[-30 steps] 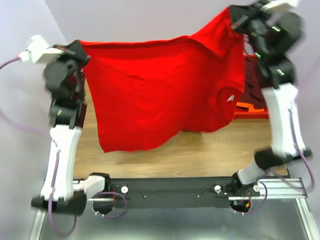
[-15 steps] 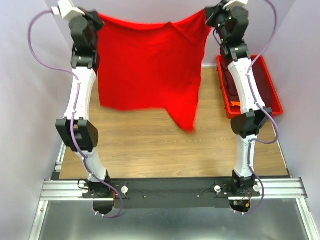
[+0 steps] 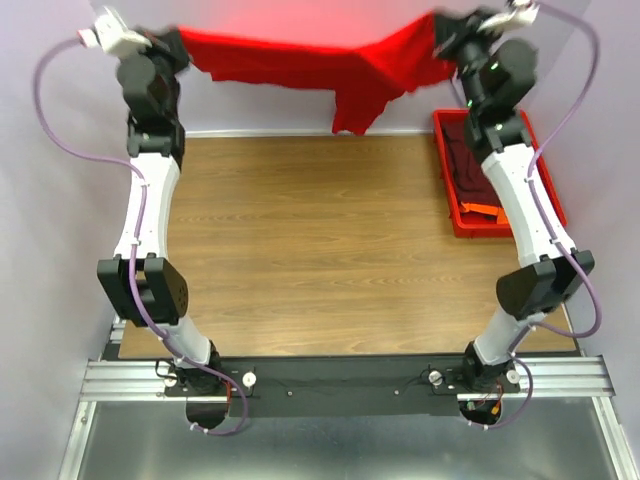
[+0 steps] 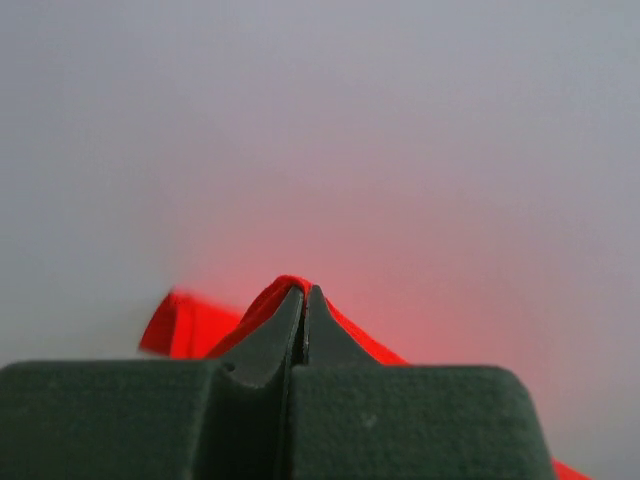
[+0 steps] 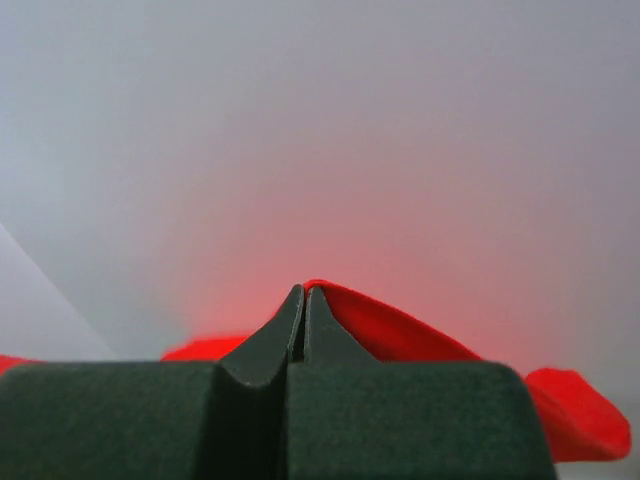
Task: Fold and stack the t-shirts
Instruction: Flatten the tshirt out
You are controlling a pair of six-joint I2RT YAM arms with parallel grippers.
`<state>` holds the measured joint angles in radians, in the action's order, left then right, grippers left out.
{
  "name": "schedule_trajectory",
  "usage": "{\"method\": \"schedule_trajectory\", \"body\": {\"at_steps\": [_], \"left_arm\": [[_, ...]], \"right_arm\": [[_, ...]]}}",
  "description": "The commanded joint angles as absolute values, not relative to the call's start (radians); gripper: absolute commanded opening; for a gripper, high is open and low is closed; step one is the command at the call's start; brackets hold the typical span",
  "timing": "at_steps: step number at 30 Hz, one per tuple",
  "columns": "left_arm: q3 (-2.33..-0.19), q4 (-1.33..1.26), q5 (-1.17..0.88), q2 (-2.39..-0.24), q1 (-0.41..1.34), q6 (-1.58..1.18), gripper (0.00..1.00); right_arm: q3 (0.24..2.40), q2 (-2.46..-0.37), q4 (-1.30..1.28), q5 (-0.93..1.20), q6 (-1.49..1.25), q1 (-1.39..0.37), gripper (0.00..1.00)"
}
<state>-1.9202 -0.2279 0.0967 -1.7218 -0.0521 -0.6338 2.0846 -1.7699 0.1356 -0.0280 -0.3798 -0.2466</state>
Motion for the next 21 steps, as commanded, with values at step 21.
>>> {"method": "schedule_trajectory", "body": {"at_steps": [21], "left_arm": [[-0.789, -0.002, 0.173, -1.342, -0.074, -0.890, 0.00]], "right_arm": [[0.790, -1.323, -0.089, 0.106, -0.719, -0.242, 0.00]]}}
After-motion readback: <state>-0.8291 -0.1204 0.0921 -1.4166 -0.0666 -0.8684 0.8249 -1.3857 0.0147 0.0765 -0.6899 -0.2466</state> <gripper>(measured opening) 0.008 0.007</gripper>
